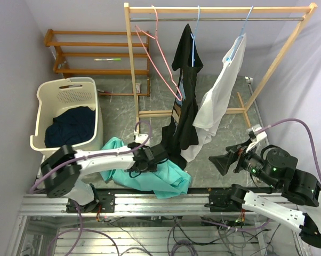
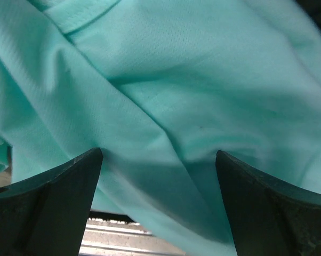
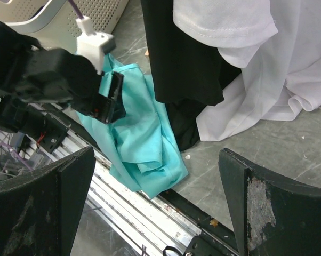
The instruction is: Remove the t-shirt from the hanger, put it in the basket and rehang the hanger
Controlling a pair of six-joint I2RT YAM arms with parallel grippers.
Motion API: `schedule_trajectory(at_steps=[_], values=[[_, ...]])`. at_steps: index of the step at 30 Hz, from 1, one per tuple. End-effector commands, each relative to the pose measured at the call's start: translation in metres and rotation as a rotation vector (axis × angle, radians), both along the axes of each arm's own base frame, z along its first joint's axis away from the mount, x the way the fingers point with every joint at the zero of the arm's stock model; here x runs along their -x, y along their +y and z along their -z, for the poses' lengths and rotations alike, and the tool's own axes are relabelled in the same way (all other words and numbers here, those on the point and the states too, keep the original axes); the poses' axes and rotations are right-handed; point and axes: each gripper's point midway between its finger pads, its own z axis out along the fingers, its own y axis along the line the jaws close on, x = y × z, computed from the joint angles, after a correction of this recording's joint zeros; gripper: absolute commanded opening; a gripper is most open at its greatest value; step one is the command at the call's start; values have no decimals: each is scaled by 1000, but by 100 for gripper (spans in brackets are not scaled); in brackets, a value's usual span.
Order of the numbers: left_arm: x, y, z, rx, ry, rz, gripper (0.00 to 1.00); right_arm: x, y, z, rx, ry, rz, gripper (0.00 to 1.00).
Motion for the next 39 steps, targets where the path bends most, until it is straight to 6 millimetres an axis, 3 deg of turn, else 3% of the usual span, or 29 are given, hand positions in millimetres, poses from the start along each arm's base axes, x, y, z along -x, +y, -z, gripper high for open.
schedule_trajectory(at_steps=[1,4,10,12,13,14,15,16,20,25,31,39], values=[[-7,-7,27,-37,-4,-31,99,-4,3,0,-7,-1,13,100],[-3,-10,49,-42,23,-29,98,-6,7,3,12,10,7,100],[0,-10,72,-36,42,-4,76,-6,7,4,14,13,10,100],[0,-17,74,-7,42,41,58,-6,6,3,7,10,15,100],[1,-19,74,13,42,66,43,-6,5,2,2,8,18,100],[1,-24,70,43,37,86,21,-6,4,2,-1,7,21,100],[0,-26,65,67,26,97,9,-6,3,1,-5,5,25,100],[-2,-27,58,83,10,100,7,-6,3,1,-9,4,27,100],[-15,-24,13,98,-81,109,7,-6,2,2,-5,7,31,100],[-38,-11,-75,78,-232,132,7,-8,7,5,16,18,24,100],[-75,31,-175,90,-384,94,7,-10,12,10,42,34,19,100],[-133,100,-241,29,-455,3,7,-10,12,9,37,31,15,100]])
